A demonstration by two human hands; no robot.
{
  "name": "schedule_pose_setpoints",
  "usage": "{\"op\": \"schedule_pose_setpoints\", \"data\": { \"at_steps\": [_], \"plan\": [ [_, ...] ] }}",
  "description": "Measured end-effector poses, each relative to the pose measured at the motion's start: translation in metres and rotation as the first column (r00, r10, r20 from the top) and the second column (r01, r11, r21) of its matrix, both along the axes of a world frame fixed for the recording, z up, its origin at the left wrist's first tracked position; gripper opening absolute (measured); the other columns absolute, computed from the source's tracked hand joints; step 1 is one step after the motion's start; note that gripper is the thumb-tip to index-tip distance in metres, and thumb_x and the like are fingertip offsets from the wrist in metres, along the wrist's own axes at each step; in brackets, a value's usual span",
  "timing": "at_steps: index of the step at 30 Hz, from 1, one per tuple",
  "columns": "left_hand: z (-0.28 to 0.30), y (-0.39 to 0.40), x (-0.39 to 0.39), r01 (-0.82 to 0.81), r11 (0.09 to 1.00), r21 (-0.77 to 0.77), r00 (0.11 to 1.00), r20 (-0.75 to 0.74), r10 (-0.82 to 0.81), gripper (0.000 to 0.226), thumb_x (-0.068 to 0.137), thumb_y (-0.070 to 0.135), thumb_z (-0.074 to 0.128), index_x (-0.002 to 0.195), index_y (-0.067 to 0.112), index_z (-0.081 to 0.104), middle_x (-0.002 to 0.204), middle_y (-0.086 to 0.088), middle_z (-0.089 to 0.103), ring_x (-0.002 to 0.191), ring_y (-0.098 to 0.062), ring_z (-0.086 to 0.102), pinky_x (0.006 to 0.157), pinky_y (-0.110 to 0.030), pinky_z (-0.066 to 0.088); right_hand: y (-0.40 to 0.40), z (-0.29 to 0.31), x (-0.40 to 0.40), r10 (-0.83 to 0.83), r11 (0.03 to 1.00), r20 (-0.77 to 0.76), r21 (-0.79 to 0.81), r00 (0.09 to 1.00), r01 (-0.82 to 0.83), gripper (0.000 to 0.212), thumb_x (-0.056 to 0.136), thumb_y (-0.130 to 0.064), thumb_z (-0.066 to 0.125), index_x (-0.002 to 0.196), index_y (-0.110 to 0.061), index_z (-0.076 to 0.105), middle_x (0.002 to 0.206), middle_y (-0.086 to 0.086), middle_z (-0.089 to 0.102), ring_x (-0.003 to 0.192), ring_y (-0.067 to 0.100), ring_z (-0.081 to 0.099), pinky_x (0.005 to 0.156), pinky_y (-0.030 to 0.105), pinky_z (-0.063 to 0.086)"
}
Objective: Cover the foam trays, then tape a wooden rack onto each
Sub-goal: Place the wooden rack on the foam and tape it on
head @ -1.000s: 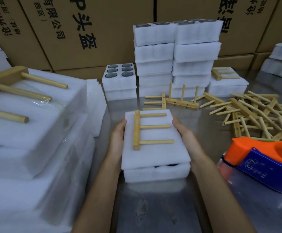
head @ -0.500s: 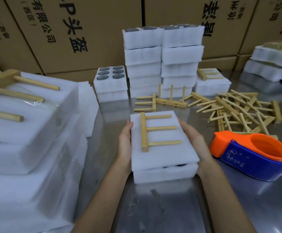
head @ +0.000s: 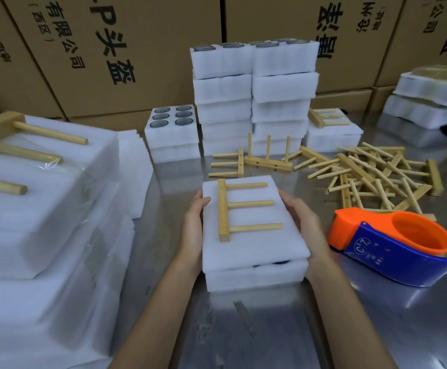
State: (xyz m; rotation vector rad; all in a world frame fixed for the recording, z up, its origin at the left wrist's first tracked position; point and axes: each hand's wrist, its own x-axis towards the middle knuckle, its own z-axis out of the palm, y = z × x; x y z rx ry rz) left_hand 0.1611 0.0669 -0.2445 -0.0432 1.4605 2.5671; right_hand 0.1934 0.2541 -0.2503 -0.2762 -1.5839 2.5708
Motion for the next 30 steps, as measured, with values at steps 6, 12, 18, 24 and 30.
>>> {"op": "schedule_pose_setpoints", "data": {
  "at_steps": [6, 12, 18, 24, 30],
  "plan": [
    [0.0, -0.008, 0.0, -0.039, 0.995, -0.095, 0.999, -0.005, 0.039, 0.034, 0.095, 0.032, 0.049, 0.1, 0.017, 0.079, 0.106, -0.007, 0.074, 0.098, -0.024, 0.07, 0.086, -0.037, 0.057, -0.002, 0.011, 0.037, -0.38, 0.714, -0.422, 0.432, 0.823, 0.551, 0.022, 0.089, -0.015, 0.056, 0.097, -0.024, 0.075, 0.111, -0.01, 0.071, 0.113, 0.004, 0.061, 0.094, 0.023, 0.046],
    [0.001, -0.007, 0.002, -0.076, 0.973, -0.217, 0.997, -0.032, 0.071, 0.039, 0.094, 0.024, 0.047, 0.128, 0.014, 0.064, 0.125, -0.014, 0.068, 0.118, -0.036, 0.062, 0.106, -0.057, 0.045, 0.033, 0.011, 0.072, -0.478, -0.147, -0.566, 0.805, 0.671, 0.575, 0.027, 0.084, -0.022, 0.049, 0.098, -0.012, 0.07, 0.112, 0.009, 0.065, 0.108, 0.03, 0.052, 0.096, 0.042, 0.033],
    [0.004, -0.005, 0.003, -0.088, 0.973, -0.211, 0.995, -0.062, 0.077, 0.032, 0.087, 0.027, 0.053, 0.114, 0.021, 0.07, 0.113, -0.012, 0.069, 0.108, -0.036, 0.062, 0.101, -0.058, 0.045, 0.068, 0.008, 0.069, -0.69, -0.316, -0.505, 0.855, 0.519, 0.412, 0.034, 0.095, -0.036, 0.049, 0.089, -0.002, 0.053, 0.079, 0.024, 0.065, 0.075, 0.041, 0.059, 0.084, 0.046, 0.037],
    [0.009, -0.008, 0.006, -0.111, 0.971, -0.212, 0.994, -0.024, 0.108, 0.045, 0.085, 0.035, 0.057, 0.123, 0.015, 0.068, 0.121, -0.005, 0.07, 0.124, -0.031, 0.059, 0.106, -0.048, 0.046, 0.09, 0.024, 0.063, -0.672, -0.247, -0.564, 0.782, 0.48, 0.573, 0.03, 0.092, -0.022, 0.045, 0.078, -0.002, 0.062, 0.064, 0.027, 0.06, 0.058, 0.039, 0.049, 0.065, 0.039, 0.035],
    [0.043, -0.014, 0.019, -0.482, 0.778, -0.404, 0.842, -0.458, 0.284, 0.027, 0.098, 0.015, 0.052, 0.117, 0.024, 0.07, 0.112, 0.014, 0.072, 0.106, 0.004, 0.063, 0.092, -0.009, 0.047, 0.099, 0.079, 0.058, -0.618, -0.157, -0.645, 0.661, 0.45, 0.733, 0.03, 0.092, -0.027, 0.039, 0.066, -0.015, 0.048, 0.059, 0.012, 0.05, 0.058, 0.032, 0.045, 0.056, 0.033, 0.023]
  ]
}}
